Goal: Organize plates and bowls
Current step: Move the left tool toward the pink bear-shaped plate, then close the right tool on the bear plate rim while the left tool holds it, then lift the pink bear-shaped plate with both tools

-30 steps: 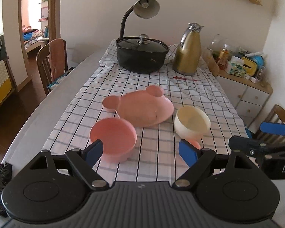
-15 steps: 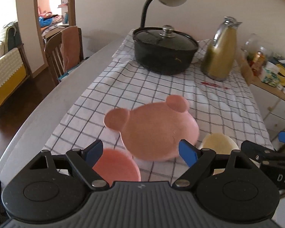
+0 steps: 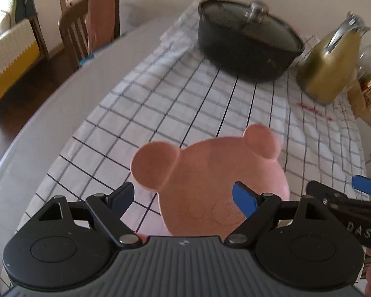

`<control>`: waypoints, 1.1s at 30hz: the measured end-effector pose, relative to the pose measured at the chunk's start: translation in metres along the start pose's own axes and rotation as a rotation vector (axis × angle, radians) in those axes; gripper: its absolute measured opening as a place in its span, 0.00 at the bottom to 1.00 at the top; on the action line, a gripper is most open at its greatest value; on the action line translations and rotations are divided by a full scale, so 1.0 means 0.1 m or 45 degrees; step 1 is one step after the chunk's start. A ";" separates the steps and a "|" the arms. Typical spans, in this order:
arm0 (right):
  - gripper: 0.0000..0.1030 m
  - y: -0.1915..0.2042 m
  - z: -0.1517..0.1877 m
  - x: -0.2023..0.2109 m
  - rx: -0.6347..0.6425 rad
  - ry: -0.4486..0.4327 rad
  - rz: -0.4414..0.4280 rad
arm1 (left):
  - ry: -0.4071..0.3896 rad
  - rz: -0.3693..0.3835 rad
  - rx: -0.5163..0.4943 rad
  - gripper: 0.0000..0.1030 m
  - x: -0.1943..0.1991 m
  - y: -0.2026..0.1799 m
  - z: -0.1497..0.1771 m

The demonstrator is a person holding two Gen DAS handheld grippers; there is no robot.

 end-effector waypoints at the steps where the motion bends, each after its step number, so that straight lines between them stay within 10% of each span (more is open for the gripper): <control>1: 0.88 0.00 0.00 -0.07 -0.013 0.032 -0.014 | 0.018 -0.006 0.009 0.84 -0.06 0.02 0.00; 20: 0.22 0.05 0.12 -0.66 -0.017 0.230 -0.158 | 0.202 0.019 0.102 0.35 -0.57 0.16 0.11; 33: 0.02 0.06 0.15 -0.69 0.107 0.199 -0.095 | 0.204 -0.086 0.038 0.14 -0.61 0.17 0.17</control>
Point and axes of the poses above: each gripper's, at about its wrist camera, not at the fingertips, and x roughly against the way its jaws point, y to its left, z to its underside, the point moved 5 cm from there along -x, roughly the way its jaws point, and after that the axes turned 2 degrees about x, right-handed, at the moved point
